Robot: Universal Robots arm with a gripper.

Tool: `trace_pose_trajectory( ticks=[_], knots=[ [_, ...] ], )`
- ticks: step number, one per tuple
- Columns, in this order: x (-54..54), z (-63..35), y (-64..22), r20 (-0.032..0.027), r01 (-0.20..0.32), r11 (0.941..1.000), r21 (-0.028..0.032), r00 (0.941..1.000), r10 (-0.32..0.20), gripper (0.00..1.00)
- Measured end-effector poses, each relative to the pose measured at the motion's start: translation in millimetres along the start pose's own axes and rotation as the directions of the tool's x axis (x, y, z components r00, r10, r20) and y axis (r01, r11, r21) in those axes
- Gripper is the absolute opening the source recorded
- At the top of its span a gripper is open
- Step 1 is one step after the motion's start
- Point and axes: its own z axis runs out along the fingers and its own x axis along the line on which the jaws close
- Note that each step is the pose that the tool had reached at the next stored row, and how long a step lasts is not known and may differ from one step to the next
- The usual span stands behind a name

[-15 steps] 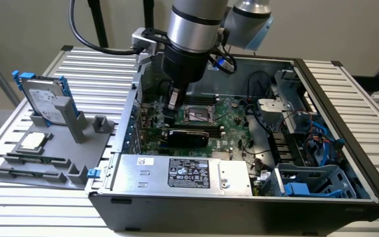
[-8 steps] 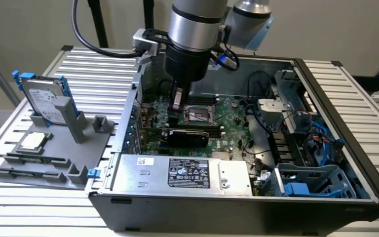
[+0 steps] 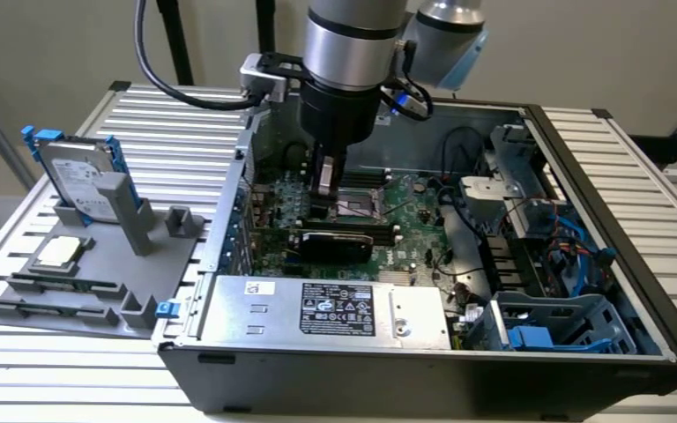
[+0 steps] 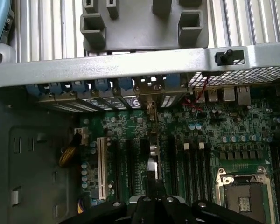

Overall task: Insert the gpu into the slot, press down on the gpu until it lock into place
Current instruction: 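Press down on the gpu until it lock into place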

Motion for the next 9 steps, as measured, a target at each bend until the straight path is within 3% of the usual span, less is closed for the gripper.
trace_pose_trajectory(
  ticks=[3, 9],
  knots=[
    [0.2, -0.8, -0.6, 0.0086, 0.004, 1.0000, 0.0001, 1.0000, -0.004, 0.11],
    [0.2, -0.8, -0.7, 0.0086, 0.004, 1.0000, -0.0001, 1.0000, -0.004, 0.11]
  ],
)
